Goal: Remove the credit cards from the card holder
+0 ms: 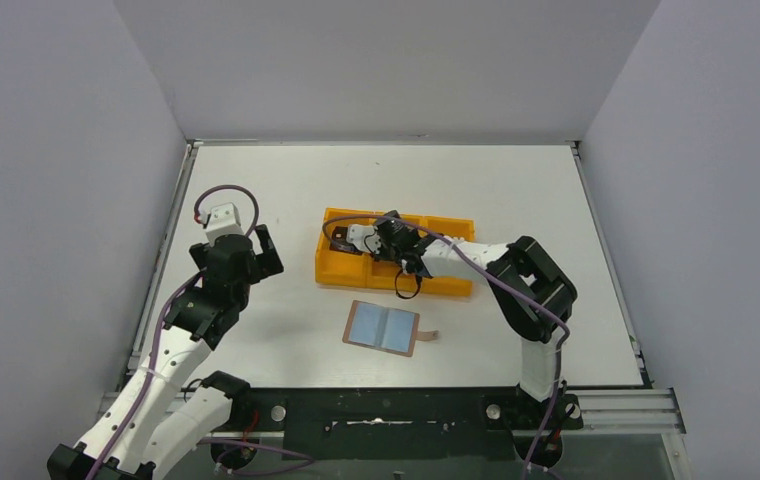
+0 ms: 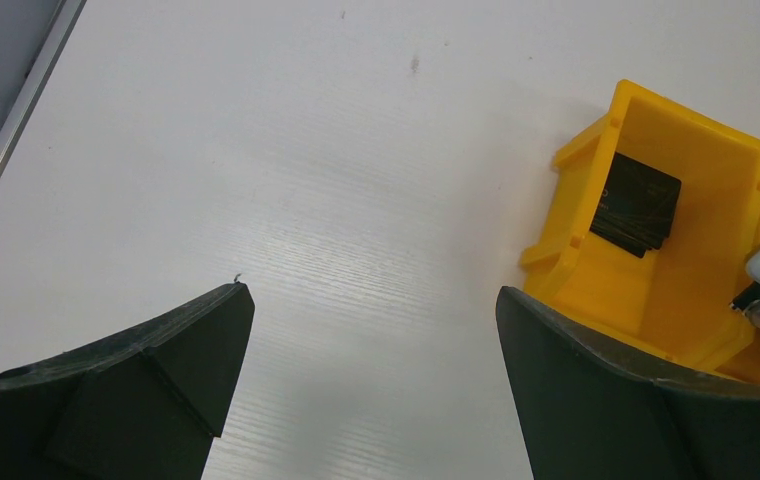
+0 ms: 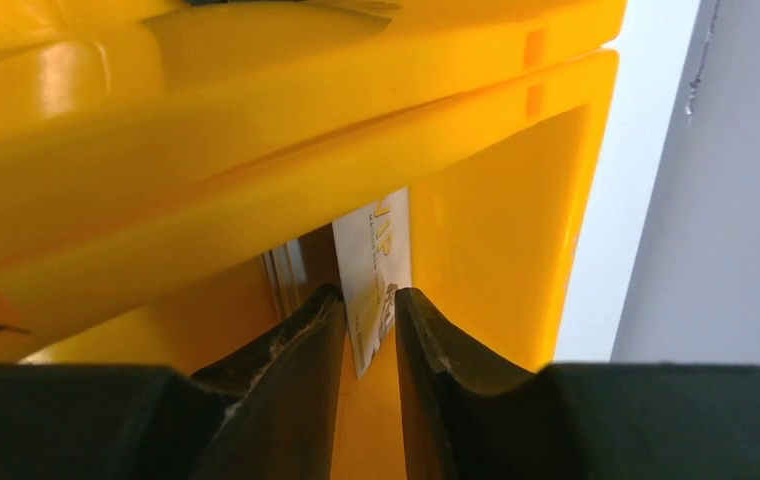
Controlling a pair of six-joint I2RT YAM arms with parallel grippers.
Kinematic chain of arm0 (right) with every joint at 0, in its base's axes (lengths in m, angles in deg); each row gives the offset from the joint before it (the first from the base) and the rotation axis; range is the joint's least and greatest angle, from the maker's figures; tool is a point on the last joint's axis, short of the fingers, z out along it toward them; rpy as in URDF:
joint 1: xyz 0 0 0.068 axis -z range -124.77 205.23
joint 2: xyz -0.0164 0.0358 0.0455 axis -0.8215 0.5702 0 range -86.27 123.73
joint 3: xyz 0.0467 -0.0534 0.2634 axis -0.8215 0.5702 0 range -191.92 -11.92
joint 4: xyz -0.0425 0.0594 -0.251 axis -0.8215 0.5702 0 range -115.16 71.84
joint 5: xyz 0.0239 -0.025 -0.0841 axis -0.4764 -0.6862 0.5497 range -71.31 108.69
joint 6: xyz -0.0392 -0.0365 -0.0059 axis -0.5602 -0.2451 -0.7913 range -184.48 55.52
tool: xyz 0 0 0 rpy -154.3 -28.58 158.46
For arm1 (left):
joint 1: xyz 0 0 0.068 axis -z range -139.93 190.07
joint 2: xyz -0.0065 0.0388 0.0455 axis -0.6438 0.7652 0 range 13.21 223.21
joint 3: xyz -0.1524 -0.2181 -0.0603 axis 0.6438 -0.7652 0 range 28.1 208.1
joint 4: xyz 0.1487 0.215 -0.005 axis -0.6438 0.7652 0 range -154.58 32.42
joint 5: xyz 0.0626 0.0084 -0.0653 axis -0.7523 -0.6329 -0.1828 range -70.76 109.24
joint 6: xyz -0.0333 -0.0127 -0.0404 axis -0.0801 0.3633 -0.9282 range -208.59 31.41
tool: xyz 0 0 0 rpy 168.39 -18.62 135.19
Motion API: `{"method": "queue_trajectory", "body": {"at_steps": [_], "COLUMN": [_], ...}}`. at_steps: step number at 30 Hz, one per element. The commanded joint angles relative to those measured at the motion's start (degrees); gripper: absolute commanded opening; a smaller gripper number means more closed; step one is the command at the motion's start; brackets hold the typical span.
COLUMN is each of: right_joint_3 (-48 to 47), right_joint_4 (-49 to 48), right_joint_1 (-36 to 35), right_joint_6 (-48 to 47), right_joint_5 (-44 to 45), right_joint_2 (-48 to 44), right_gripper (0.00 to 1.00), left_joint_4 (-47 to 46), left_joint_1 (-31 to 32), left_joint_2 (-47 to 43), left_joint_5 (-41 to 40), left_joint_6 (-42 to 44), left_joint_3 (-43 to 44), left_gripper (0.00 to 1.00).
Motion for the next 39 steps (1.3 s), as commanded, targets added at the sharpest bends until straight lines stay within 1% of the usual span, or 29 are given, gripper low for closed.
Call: {"method": "queue_trajectory", "body": {"at_steps": [1,4,9,13,14,16,17,18,20,21,23,24,25,27,30,34,39], "right_joint_3": [-1.6,-1.8,-1.8,0.8,1.7,4.3,5.8,6.9,7.7,7.7,8.0,9.2,10.4,11.9,11.1,8.8,3.9], "right_joint_4": [2.6,2.9,2.0,-1.6,-3.0,-5.3,-6.3,-6.3,-2.3,1.1,7.4,8.1,8.2,9.5,14.8,20.2,25.4], "right_joint_1": [0.8,1.0,1.2,1.4,1.4,1.4,1.4,1.5,2.0,2.3,2.0,0.9,-1.0,-6.9,-13.8,-21.0,-25.0], "right_joint_6": [2.8,4.5,8.5,15.5,19.0,27.9,34.3,43.2,60.2,67.5,77.5,80.9,82.4,87.5,97.1,105.8,111.0], "right_joint_5": [-3.6,-5.5,-7.0,-7.9,-7.8,-7.6,-7.0,-5.4,-4.8,-5.9,-8.7,-10.6,-10.1,-3.1,6.4,14.3,16.5], "right_joint_2": [-3.3,-4.9,-9.1,-15.5,-17.5,-22.7,-25.1,-27.1,-29.6,-30.2,-30.1,-30.2,-30.6,-31.3,-29.7,-25.6,-18.2], "right_gripper": [0.30,0.41,0.44,0.46,0.49,0.58,0.64,0.69,0.74,0.75,0.75,0.74,0.74,0.75,0.76,0.77,0.76], "left_joint_4": [-3.6,-3.7,-3.7,-3.6,-3.6,-3.6,-3.6,-3.6,-3.6,-3.6,-3.7,-3.7,-3.7,-3.7,-3.7,-3.4,-3.8], "left_joint_1": [-0.6,-0.6,-0.7,-0.8,-0.8,-0.8,-0.9,-0.9,-1.0,-1.0,-1.1,-1.1,-1.1,-1.1,-1.3,-1.4,-1.6], "left_joint_2": [-0.5,-0.5,-0.4,-0.3,-0.2,-0.1,0.0,0.0,0.2,0.2,0.5,0.6,0.7,0.9,1.0,1.1,1.5], "left_joint_5": [0.8,1.0,1.2,1.2,1.2,1.2,1.3,1.3,1.3,1.4,1.7,1.8,1.9,2.0,1.8,1.5,1.9], "left_joint_6": [1.0,1.1,1.1,1.1,1.1,1.1,1.2,1.1,1.1,1.1,1.1,1.1,1.1,1.1,1.1,1.0,1.1], "left_joint_3": [0.1,0.1,0.1,0.2,0.2,0.2,0.2,0.3,0.2,0.2,0.2,0.2,0.2,0.3,0.2,0.3,0.1], "left_gripper": [0.95,0.95,0.95,0.95,0.95,0.95,0.95,0.95,0.95,0.95,0.95,0.95,0.95,0.95,0.94,0.94,0.94]}}
